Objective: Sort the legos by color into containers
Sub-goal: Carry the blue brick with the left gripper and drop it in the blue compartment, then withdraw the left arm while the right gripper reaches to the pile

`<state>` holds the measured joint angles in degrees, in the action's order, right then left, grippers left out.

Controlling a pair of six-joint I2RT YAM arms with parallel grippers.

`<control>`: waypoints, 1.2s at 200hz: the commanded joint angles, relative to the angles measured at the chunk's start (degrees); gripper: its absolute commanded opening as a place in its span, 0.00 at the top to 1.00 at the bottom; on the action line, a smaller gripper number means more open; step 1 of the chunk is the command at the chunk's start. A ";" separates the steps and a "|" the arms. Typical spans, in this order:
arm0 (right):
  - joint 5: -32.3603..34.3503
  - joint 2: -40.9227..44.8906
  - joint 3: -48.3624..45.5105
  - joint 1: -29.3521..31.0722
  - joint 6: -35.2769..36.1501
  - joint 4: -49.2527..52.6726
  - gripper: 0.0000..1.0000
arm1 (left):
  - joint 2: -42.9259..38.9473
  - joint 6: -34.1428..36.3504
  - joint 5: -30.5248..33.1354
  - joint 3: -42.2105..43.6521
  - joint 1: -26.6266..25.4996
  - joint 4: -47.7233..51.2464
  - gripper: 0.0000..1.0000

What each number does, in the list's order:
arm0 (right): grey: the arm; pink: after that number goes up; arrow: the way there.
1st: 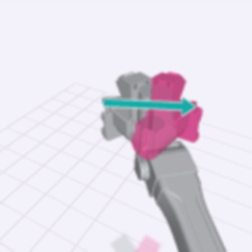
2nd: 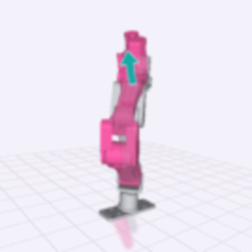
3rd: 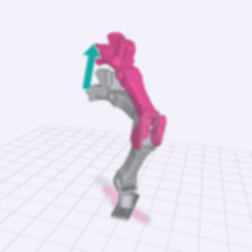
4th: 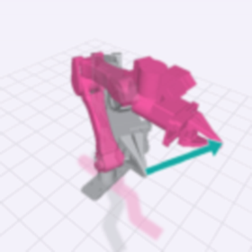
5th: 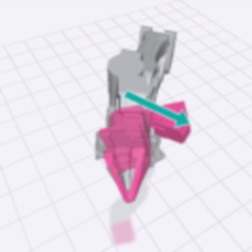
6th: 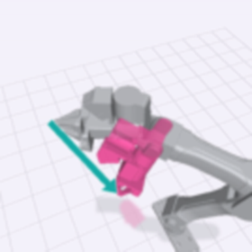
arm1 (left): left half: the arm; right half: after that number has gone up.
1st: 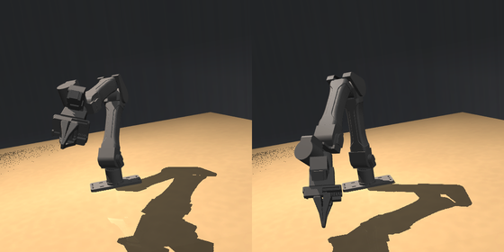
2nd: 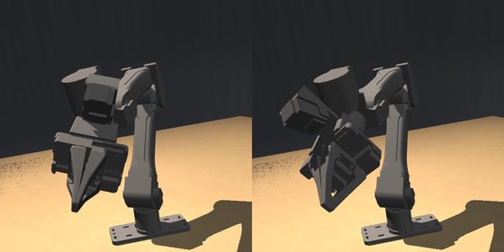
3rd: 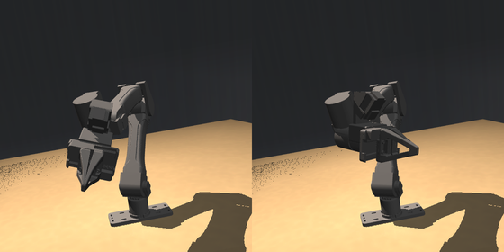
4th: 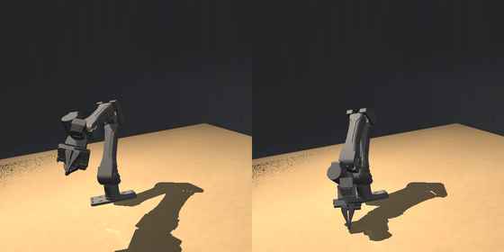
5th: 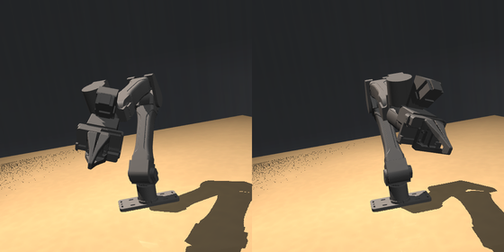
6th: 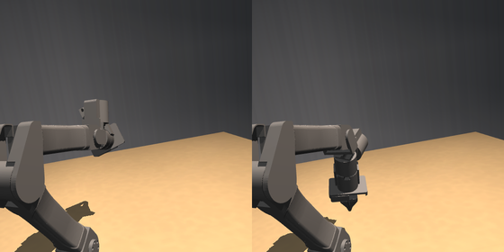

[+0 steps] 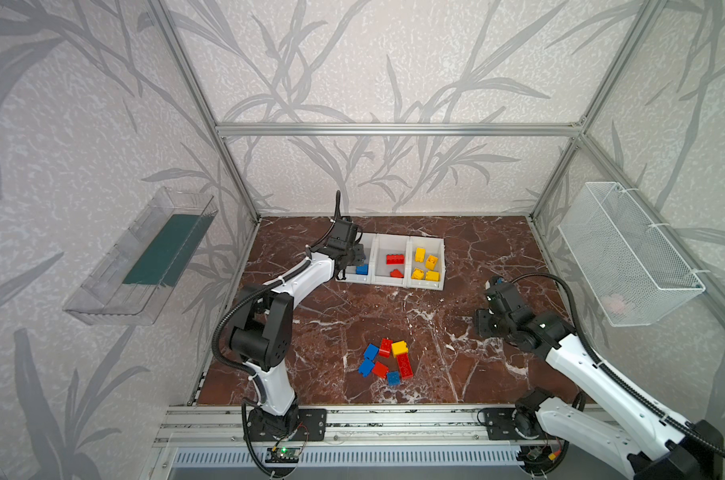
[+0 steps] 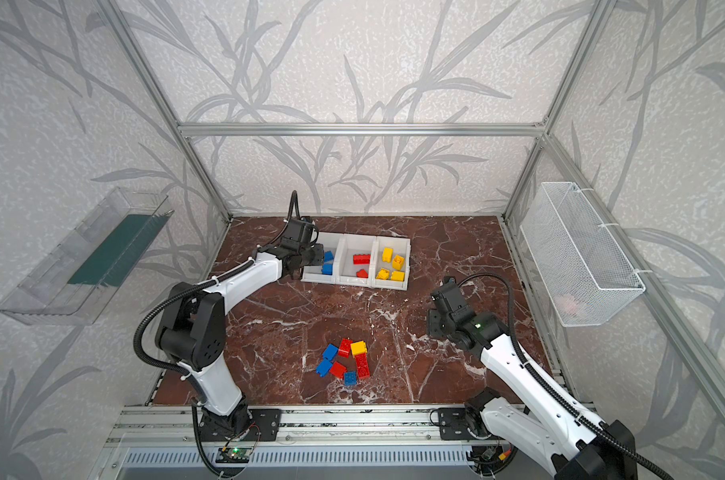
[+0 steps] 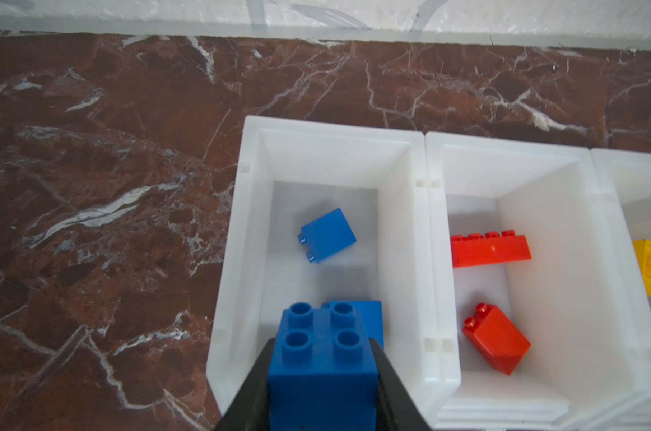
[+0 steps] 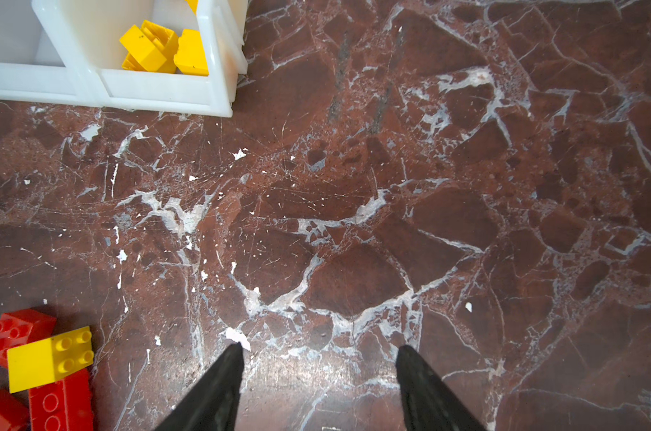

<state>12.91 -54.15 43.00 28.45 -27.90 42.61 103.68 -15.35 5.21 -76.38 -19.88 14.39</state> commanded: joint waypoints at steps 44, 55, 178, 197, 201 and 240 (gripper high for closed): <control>-0.42 1.76 -0.55 -0.17 -0.38 2.30 0.34 | 0.69 -0.16 3.19 -2.92 0.28 -0.89 0.38; -0.47 1.86 -0.55 -0.15 -0.32 2.38 0.34 | -0.37 -0.52 3.35 -2.11 0.28 -0.91 0.37; -5.80 -7.30 3.28 7.97 3.41 -3.06 0.34 | -26.14 -9.33 -4.83 25.65 0.19 -3.28 0.36; -5.46 -11.13 5.60 12.92 3.68 -3.15 0.34 | -31.01 -9.37 -4.19 29.70 0.19 -2.06 0.36; -5.29 -11.94 6.04 14.07 3.73 -3.20 0.34 | -32.13 -9.48 -4.03 30.47 0.19 -1.86 0.36; -6.26 -20.34 9.60 22.77 3.93 -5.13 0.34 | -40.05 -11.93 -2.64 37.68 0.19 -1.43 0.35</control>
<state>7.57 -70.52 49.89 47.70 -24.64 38.57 67.13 -24.67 1.43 -41.71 -19.70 12.27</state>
